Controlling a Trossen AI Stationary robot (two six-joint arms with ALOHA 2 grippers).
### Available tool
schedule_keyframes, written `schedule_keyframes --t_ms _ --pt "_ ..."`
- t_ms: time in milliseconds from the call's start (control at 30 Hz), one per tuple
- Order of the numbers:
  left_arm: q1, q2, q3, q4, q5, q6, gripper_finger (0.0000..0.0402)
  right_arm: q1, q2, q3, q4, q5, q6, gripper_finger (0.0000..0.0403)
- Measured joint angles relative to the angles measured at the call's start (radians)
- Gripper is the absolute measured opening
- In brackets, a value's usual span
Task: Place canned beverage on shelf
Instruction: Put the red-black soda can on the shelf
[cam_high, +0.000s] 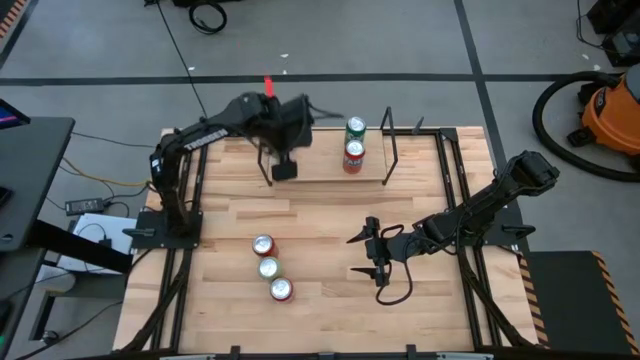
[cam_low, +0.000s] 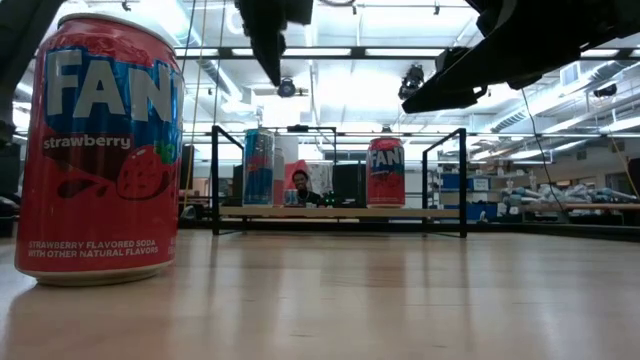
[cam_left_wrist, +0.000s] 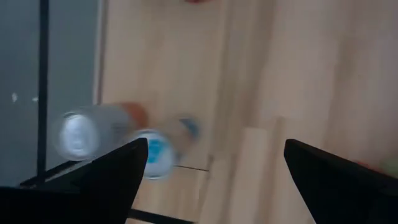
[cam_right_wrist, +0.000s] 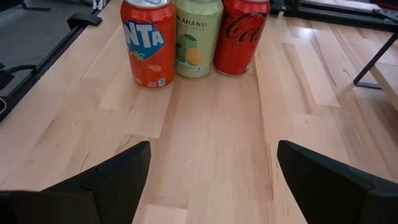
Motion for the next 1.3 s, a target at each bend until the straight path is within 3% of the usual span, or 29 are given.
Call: schedule_keyframes --t_ms 500,667,1300 --pt "-0.370 0.002 -0.026 -0.082 -0.003 -0.300 0.0389 0.026 0.000 0.000 -0.005 0.004 0.015 0.0362" --pt "-0.467 0.001 -0.034 -0.081 -0.057 -0.364 0.0389 0.026 0.000 0.000 -0.004 0.004 0.015 0.0362" --pt "-0.636 0.002 -0.299 -0.032 -0.124 -0.594 0.0389 0.002 0.000 0.000 0.054 0.004 -0.057 0.0362"
